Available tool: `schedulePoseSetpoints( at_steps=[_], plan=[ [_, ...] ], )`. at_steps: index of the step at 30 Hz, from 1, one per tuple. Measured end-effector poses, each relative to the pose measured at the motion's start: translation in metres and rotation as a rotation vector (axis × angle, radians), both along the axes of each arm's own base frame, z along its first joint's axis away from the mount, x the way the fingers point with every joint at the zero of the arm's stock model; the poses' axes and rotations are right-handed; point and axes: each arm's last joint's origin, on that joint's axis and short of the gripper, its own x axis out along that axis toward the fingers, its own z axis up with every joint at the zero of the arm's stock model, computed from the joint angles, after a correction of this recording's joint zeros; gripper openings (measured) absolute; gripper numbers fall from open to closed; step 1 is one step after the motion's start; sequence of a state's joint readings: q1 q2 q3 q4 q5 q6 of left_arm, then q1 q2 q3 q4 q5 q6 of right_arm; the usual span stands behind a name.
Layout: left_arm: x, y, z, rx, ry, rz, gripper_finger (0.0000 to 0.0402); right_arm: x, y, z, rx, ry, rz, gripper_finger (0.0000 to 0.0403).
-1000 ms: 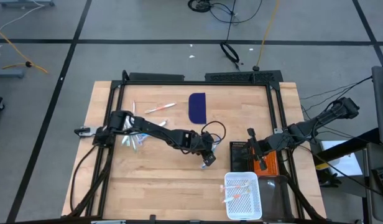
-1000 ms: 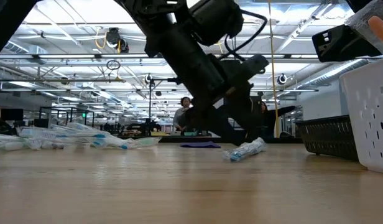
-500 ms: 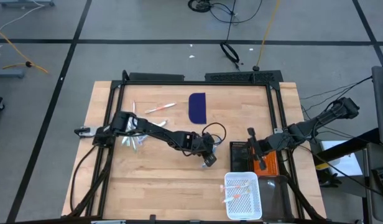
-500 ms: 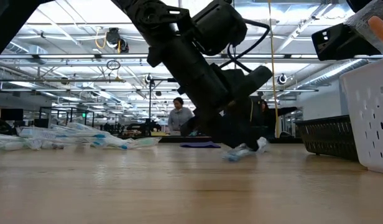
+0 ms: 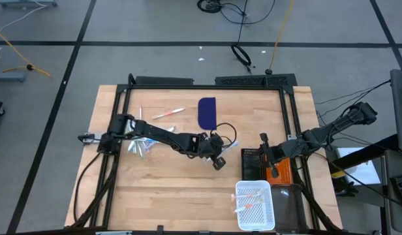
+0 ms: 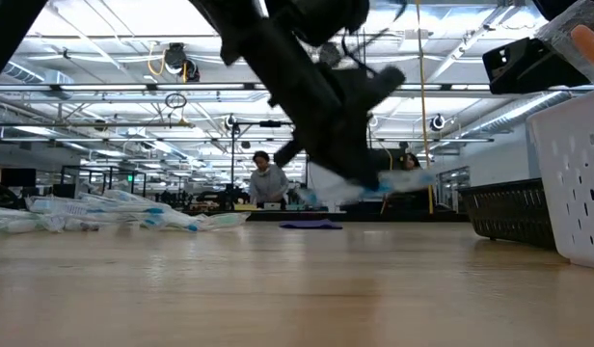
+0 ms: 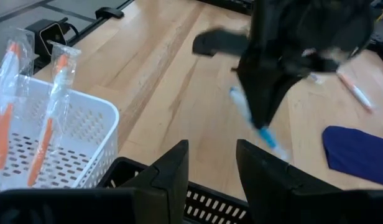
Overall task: Pick & Place Toothbrushes
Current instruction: Put the blue toothbrush into the black basket
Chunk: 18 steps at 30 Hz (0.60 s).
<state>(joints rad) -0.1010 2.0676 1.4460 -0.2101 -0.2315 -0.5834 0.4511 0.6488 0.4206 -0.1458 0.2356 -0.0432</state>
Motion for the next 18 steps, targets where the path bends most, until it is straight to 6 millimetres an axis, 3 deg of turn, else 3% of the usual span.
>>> schedulePoseSetpoints(
  at_steps=[8,18],
  plan=[
    [-0.006,0.003,0.055,0.152,-0.171,-0.036,0.0001,0.001,-0.001,0.001,0.038,-0.012,-0.067,0.0126],
    [0.004,0.001,0.075,0.282,-0.352,-0.126,0.0001,0.004,-0.005,0.010,0.100,-0.120,-0.250,0.0126]
  ],
)
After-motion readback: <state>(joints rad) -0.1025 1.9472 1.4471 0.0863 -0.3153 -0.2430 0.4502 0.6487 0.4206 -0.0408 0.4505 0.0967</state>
